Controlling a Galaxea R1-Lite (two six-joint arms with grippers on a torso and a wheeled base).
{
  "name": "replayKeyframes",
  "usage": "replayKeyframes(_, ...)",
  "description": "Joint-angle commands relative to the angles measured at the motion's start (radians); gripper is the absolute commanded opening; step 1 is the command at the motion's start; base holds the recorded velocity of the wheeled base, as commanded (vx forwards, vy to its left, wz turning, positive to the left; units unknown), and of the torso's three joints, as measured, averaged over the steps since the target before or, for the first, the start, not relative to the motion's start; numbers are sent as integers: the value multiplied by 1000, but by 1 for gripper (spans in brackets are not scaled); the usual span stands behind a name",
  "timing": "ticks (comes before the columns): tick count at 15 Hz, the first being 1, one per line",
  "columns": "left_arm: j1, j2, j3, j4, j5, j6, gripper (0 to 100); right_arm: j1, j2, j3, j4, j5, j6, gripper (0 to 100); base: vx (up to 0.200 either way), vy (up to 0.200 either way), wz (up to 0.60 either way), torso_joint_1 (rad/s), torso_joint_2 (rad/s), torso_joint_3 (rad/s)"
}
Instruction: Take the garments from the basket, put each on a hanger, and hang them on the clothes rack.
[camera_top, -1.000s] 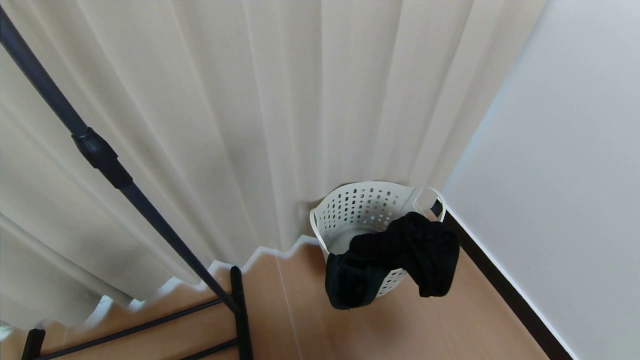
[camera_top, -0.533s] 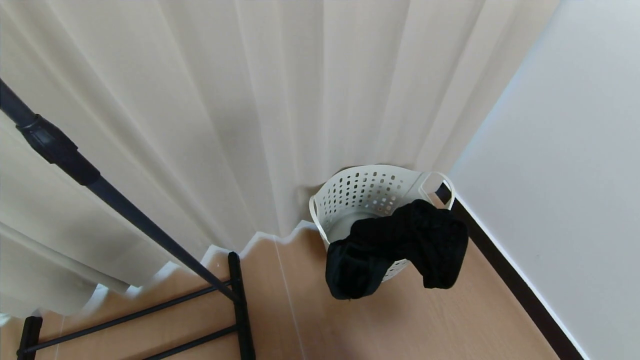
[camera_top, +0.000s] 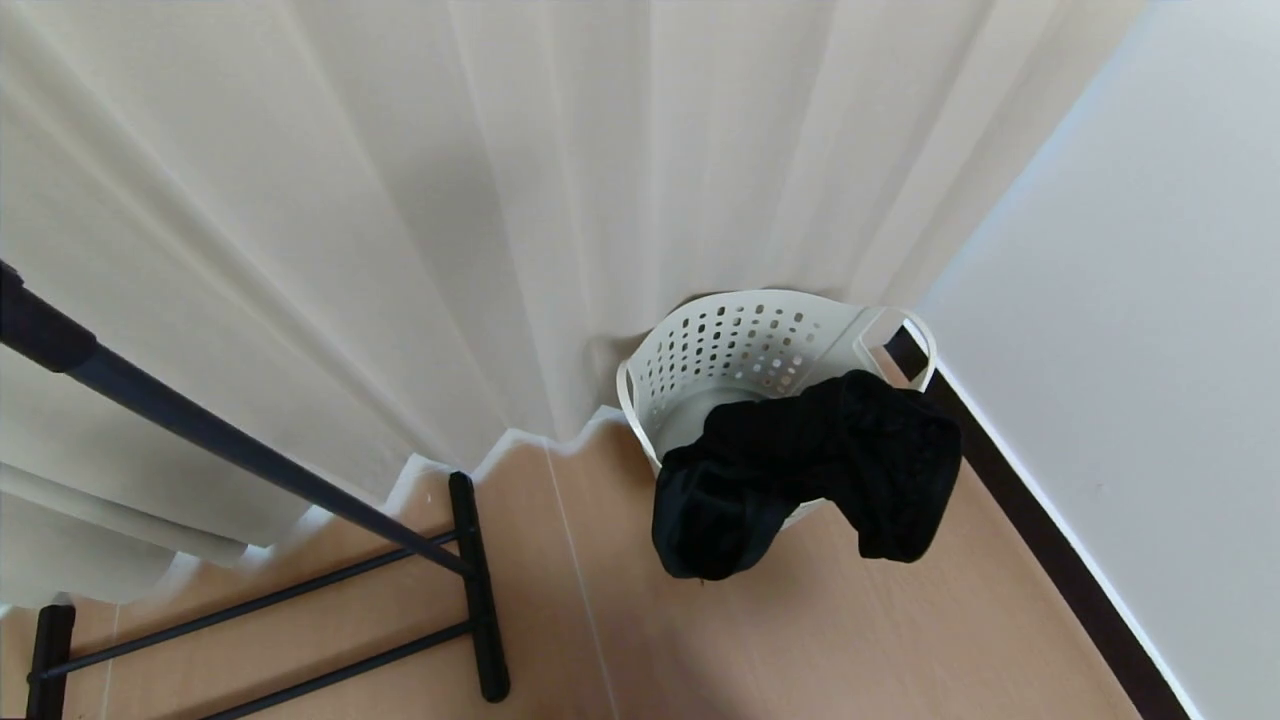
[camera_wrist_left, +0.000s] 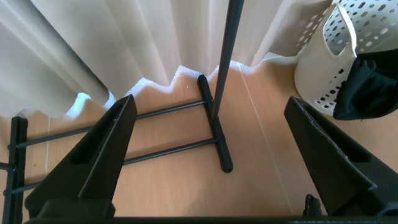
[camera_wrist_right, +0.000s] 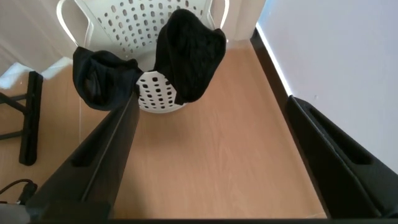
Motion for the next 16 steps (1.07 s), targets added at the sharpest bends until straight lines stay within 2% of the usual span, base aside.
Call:
replayKeyframes(1, 2, -1, 0, 0, 0, 0, 100, 1, 0, 0, 0, 1, 0, 100, 0, 0, 0, 7, -2, -203)
replayKeyframes(8, 2, -1, 0, 0, 2, -3, 100, 0, -1, 0, 0, -3, 3, 100, 0, 0, 0, 0, 2, -197)
replayKeyframes(10, 0, 1, -2, 0, 0, -8, 100, 0, -1, 0, 1, 2, -22, 100, 0, 0, 0, 7, 12, -171)
replayKeyframes(14, 2, -1, 0, 0, -1, -5, 100, 0, -1, 0, 3, 13, -28, 100, 0, 0, 0, 1, -1, -21)
replayKeyframes(16, 0, -1, 0, 0, -1, -5, 100, -5, 10, 0, 12, -26, -19, 100, 0, 0, 0, 0, 0, 0)
